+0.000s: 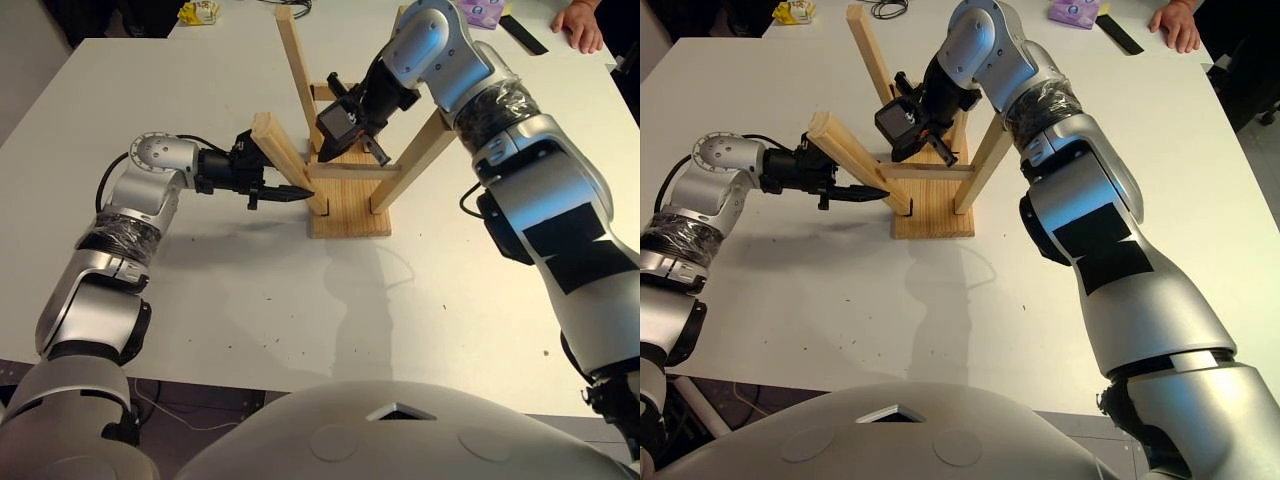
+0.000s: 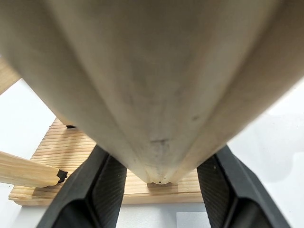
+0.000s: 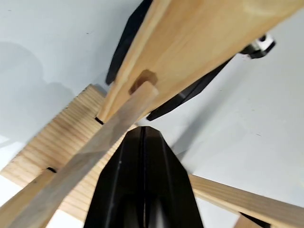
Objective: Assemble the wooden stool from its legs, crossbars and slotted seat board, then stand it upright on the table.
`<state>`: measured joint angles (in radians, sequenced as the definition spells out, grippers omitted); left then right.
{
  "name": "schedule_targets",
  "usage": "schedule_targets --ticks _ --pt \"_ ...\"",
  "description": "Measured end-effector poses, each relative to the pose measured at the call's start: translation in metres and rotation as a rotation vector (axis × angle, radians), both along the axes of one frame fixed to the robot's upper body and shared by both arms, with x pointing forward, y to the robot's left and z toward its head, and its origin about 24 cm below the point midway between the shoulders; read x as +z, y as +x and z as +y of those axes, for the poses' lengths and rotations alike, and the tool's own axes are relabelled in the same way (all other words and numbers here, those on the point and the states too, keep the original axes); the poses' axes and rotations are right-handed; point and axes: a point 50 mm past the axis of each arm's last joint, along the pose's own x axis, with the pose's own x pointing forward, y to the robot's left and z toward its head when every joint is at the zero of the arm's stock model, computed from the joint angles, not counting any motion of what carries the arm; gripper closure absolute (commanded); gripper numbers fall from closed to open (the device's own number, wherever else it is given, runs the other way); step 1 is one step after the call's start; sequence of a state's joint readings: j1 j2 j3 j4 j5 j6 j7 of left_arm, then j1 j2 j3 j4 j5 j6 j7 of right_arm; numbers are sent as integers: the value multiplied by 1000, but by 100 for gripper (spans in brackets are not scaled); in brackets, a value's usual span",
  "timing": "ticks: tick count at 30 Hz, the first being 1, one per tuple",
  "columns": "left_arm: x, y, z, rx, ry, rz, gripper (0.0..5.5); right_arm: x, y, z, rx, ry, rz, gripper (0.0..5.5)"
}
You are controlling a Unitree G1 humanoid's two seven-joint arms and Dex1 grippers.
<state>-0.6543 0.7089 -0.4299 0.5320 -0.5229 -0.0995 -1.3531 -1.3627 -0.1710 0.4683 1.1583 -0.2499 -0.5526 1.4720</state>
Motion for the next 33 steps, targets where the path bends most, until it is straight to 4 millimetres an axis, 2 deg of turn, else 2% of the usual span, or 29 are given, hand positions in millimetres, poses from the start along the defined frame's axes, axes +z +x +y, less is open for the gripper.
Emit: schedule_targets --ticks 8,14,25,33 --pt "0 1 -2 -2 -1 0 344 -2 5 3 -44 6 -98 550" --pt "0 1 -2 -1 -2 0 344 0 -2 0 32 -33 23 550" --pt "0 2 -2 -2 -2 -1 344 4 -2 -3 17 26 92 550" --pt "0 3 -4 1 -1 -2 344 4 3 2 -39 85 -21 550"
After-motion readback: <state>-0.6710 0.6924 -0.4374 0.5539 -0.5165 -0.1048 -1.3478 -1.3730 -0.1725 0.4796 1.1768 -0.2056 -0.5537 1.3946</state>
